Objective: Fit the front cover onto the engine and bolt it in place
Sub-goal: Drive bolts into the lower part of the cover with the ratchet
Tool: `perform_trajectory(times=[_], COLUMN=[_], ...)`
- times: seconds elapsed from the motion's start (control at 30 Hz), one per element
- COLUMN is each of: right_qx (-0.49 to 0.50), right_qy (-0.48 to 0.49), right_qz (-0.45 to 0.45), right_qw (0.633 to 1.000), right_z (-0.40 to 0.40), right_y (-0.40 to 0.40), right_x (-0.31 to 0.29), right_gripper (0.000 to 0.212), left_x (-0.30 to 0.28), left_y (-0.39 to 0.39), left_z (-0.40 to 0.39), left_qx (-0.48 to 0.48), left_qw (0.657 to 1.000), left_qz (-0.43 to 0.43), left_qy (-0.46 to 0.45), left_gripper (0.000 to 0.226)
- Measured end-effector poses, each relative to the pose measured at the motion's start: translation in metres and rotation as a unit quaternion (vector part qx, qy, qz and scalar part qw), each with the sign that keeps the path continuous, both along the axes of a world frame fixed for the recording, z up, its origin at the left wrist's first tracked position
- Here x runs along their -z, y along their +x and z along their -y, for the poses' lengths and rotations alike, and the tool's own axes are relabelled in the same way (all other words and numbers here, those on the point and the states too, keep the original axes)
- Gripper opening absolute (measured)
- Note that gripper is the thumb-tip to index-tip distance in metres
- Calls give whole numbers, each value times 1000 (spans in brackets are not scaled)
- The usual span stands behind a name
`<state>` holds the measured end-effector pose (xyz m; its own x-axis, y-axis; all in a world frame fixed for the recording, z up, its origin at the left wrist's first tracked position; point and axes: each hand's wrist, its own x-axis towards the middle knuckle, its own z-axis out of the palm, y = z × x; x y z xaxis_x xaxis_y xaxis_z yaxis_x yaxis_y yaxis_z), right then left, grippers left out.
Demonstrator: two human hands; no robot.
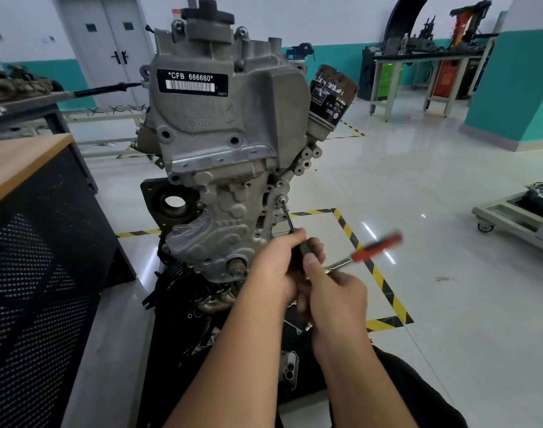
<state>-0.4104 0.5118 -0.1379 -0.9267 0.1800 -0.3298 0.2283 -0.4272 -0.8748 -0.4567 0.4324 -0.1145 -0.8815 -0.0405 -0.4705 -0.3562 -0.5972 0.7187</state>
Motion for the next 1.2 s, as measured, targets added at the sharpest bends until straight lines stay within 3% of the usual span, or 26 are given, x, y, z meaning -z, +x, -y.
perform_trajectory(times=[0.07, 0.1, 0.17, 0.23, 0.27, 0.33, 0.37, 0.4, 0.47, 0.5, 0.53, 0.57, 0.6, 0.63, 0.67, 0.7, 0.77, 0.8, 0.87, 0.9, 0.93, 1.0, 1.03, 1.1, 1.17, 1.2], right_qx=[-52, -62, -62, 7, 19, 19, 6, -27, -94, -96, -96, -93, -63, -25, -3, 9, 4, -35, -103, -111, -118, -96, -65, -4, -1, -9], right_qy=[-299, -336, -121, 192, 262, 243, 153, -28, -375, -393, -293, -100, 111, 276, 352, 340, 142, -68, -427, -448, -372, -26, 165, 375, 320, 180], right_qz=[88, 105, 77, -5, -59, -96, -65, -9, 99, 112, 94, 67, 22, -24, -71, -92, -41, 21, 132, 149, 135, 54, 4, -69, -71, -41], right_qw=[949, 934, 988, 981, 963, 965, 986, 999, 917, 908, 947, 988, 992, 961, 933, 936, 989, 997, 889, 874, 911, 994, 984, 924, 945, 983], right_z=[0, -2, -5, -6, -5, -2, -5, -8, -15, -17, -19, -23, -23, -20, -18, -13, -17, -20, -24, -25, -24, -24, -22, -21, -18, -18], right_y=[3, 2, 0, -2, 0, 2, -2, -3, 0, -2, -3, -5, -7, -6, -5, -4, -8, -9, -6, -4, -4, -5, -4, -5, -3, -4], right_x=[-7, -7, -5, -1, -2, -1, -2, -6, -12, -11, -10, -7, -4, -5, -5, -6, -4, -8, -14, -13, -12, -6, -6, -2, -3, -4], right_gripper=[19, 18, 19, 26, 30, 34, 31, 23, 13, 15, 12, 14, 24, 32, 37, 39, 36, 30, 19, 18, 18, 22, 28, 37, 37, 30], left_x=[2, 3, 5, 4, 4, 4, 3, 2, 4, 4, 4, 4, 3, 2, 3, 4, 2, 1, 2, 2, 3, 3, 4, 6, 5, 2], left_y=[0, -1, -1, -2, -2, -1, 0, 2, 2, 2, 3, 2, 2, 2, 2, 1, 3, 3, 3, 3, 3, 3, 2, 1, 2, 4], left_z=[5, 7, 4, 0, -1, 1, 2, 3, 6, 6, 5, 3, 1, -1, -2, -2, -4, -4, -3, -2, -3, -5, -6, -8, -8, -8], left_qx=[10, 5, -15, -24, -31, -26, -9, 4, 9, 4, -4, -13, -25, -38, -47, -47, -16, 4, 20, 12, -1, -33, -47, -63, -45, -25], left_qw=[1000, 999, 1000, 999, 999, 999, 1000, 1000, 999, 998, 998, 997, 997, 996, 996, 996, 999, 1000, 999, 998, 997, 996, 996, 996, 998, 999], left_qz=[7, 10, 2, -12, -19, -22, -19, -14, -1, 2, 1, -7, -17, -25, -29, -30, -23, -17, -1, 7, 9, -3, -12, -22, -21, -14], left_qy=[-20, -32, -26, -22, -18, -15, -18, -21, -40, -58, -69, -74, -77, -77, -73, -64, -30, -23, -38, -55, -70, -82, -76, -64, -45, -29], left_gripper=[20, 20, 16, 17, 22, 29, 27, 23, 26, 26, 21, 14, 8, 7, 12, 19, 25, 21, 20, 19, 16, 11, 10, 11, 14, 17])
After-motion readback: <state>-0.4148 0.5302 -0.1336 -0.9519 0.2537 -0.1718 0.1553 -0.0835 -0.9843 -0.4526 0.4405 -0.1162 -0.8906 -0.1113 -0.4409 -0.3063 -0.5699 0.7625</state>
